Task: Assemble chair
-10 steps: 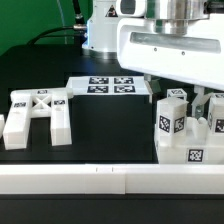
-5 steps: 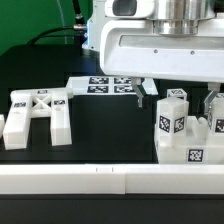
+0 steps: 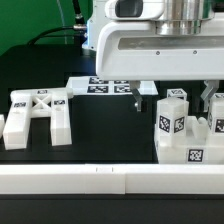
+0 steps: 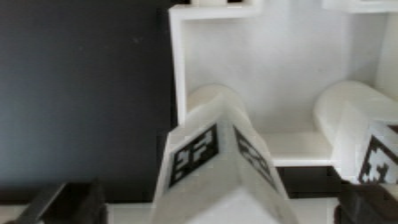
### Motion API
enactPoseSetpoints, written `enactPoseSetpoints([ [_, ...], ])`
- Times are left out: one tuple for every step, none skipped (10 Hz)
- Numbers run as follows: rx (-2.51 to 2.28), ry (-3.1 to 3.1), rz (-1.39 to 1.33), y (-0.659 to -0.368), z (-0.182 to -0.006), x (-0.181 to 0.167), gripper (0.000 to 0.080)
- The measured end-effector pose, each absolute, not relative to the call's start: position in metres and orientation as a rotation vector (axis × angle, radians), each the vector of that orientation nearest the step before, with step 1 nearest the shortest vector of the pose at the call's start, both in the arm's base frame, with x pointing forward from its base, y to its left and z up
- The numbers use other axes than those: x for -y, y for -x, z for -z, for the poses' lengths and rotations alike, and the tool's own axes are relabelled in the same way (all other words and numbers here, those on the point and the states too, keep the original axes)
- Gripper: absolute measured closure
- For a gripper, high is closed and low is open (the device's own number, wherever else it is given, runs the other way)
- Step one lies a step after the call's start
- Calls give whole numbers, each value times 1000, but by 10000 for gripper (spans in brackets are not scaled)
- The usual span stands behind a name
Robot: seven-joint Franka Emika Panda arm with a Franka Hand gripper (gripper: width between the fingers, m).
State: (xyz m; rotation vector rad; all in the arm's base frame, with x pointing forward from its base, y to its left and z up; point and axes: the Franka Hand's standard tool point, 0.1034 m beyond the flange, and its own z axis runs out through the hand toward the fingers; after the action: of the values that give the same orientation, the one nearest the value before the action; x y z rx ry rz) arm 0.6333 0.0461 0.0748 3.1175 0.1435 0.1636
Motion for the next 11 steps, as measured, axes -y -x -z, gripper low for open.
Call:
enactPoseSetpoints([
  [-269,-3099,-161,-633,-75,-45,150],
  [-405,-3073,-157,-633,-75,-46,150],
  [-508,-3049,-153,-633,-75,-45,150],
  [-558,-3037,-151,-633,-74,-45,162],
  [-556,-3037,-151,-633,-74,-45,162],
  [-531,-3043,-152,-633,-74,-45,331],
  [-496,-3049,-153,-633,-75,-45,509],
  [-498,-3049,-154,-633,-75,-45,509],
  [-479,-3053,-154,-633,-75,-45,509],
  [-336,-3079,-158,-633,-75,-46,509],
  [-155,-3103,-162,-633,-75,-47,509],
])
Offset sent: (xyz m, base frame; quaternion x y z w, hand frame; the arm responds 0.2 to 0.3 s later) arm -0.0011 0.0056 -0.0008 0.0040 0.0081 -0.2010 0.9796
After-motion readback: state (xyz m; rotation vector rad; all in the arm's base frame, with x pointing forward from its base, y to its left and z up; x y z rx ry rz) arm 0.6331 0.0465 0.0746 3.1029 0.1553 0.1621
